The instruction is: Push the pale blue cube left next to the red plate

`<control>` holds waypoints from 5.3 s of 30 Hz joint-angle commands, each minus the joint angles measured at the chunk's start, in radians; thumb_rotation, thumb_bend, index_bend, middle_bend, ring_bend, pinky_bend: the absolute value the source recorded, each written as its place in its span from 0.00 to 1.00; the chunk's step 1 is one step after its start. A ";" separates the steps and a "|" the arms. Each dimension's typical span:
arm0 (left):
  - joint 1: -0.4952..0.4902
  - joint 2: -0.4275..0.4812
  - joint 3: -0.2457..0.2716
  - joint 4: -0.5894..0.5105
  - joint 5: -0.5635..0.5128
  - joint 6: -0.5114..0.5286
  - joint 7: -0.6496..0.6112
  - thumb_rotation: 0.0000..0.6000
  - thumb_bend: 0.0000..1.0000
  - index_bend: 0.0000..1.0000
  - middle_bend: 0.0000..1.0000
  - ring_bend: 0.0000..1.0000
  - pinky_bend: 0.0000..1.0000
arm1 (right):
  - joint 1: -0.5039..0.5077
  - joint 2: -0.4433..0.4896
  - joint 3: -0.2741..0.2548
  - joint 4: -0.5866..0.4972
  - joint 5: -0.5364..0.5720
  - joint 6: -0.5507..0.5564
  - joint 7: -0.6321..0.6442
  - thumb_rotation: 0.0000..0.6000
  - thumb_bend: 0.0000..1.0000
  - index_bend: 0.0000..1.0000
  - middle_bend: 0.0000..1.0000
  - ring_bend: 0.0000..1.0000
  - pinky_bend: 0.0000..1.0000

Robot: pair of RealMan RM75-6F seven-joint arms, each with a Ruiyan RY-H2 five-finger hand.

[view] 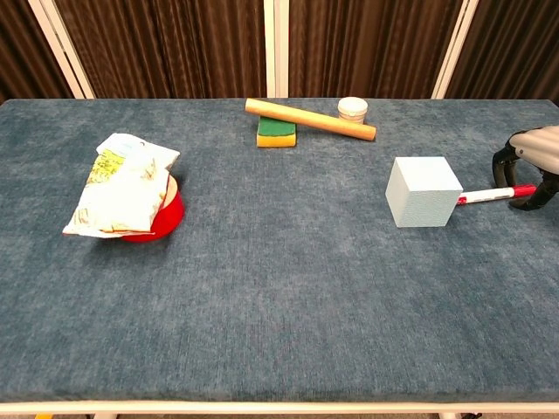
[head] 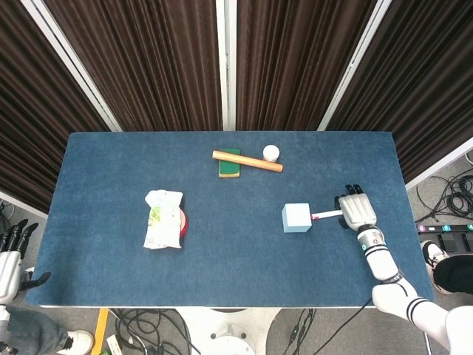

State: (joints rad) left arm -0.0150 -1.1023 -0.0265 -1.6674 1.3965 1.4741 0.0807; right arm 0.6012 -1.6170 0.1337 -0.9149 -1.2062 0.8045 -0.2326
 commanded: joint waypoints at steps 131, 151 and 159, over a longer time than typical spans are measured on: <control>0.023 -0.010 0.009 0.031 0.032 0.016 -0.038 1.00 0.15 0.16 0.14 0.09 0.13 | 0.448 -0.155 0.066 -0.434 0.577 0.106 -0.597 1.00 0.35 0.64 0.55 0.17 0.11; 0.013 -0.021 0.005 0.029 0.047 0.016 -0.033 1.00 0.15 0.15 0.14 0.09 0.13 | 0.299 0.066 -0.076 -0.495 0.599 0.096 -0.529 1.00 0.18 0.24 0.30 0.01 0.01; 0.008 -0.018 0.002 0.021 0.048 0.015 -0.029 1.00 0.15 0.15 0.14 0.09 0.13 | 0.244 0.172 -0.085 -0.612 0.517 0.165 -0.460 1.00 0.07 0.10 0.20 0.00 0.00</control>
State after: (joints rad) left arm -0.0063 -1.1196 -0.0241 -1.6458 1.4447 1.4896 0.0519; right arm 0.8712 -1.4799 0.0485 -1.4880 -0.6486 0.9352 -0.7296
